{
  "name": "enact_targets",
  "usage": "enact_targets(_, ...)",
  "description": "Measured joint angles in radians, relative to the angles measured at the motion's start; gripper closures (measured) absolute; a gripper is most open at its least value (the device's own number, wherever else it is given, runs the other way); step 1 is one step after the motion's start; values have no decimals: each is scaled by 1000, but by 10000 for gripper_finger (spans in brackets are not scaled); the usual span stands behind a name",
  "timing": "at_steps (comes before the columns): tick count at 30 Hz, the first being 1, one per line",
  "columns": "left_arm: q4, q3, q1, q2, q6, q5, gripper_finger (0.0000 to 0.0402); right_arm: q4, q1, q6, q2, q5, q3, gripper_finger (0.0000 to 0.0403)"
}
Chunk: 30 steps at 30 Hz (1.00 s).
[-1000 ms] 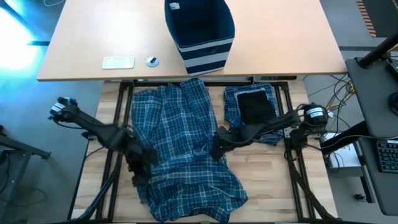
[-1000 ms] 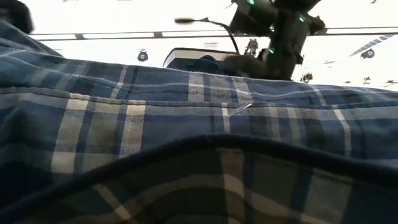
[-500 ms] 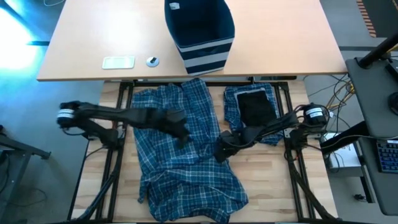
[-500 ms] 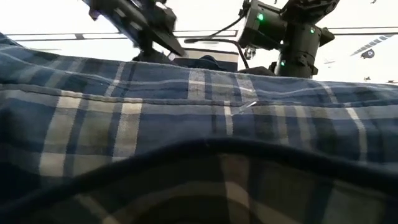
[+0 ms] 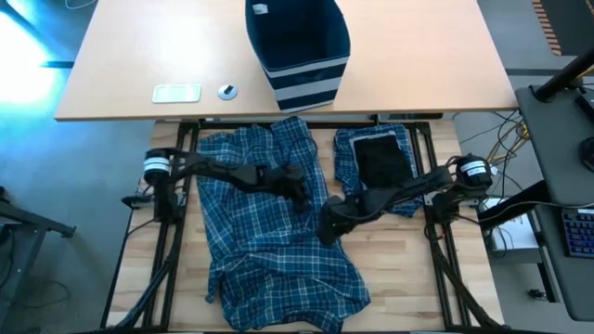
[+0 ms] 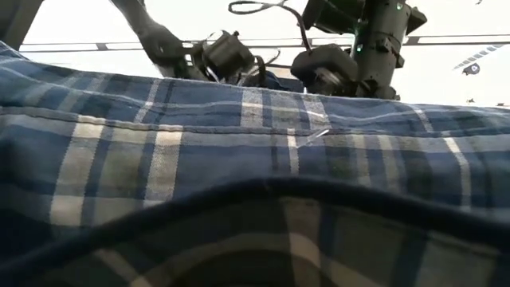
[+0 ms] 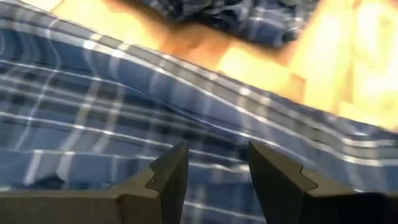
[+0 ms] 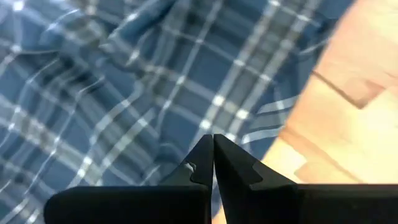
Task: Fold Laundry from Bin
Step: Fold the blue patterned long sleeve
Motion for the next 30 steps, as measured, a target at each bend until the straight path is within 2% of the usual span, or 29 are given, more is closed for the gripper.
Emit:
enact_targets(8,-19,4,7,90,60,-64,252,20,23,-81,4,-11,15,394)
enact_targets(11,-130,5,7,60,103,-84,255,13,22,-78,4,-11,-1,394)
enact_targets(17,-336,-2,16,-41,250,-202,269,22,22,-131,24,-9,-7,394)
enact_targets(19,-362,0,29,-71,272,-228,273,18,22,-137,40,-46,-8,394)
enact_targets(23,-377,-1,29,-97,255,-215,276,-2,40,-119,46,-156,-5,394)
enact_targets(25,-351,-2,19,-103,238,-203,277,3,66,-79,30,-170,3,394)
enact_targets(27,-332,-5,12,-99,211,-196,277,6,101,-45,19,-141,17,394)
enact_targets(30,-284,-6,10,-75,175,-178,277,26,166,-9,25,-37,21,394)
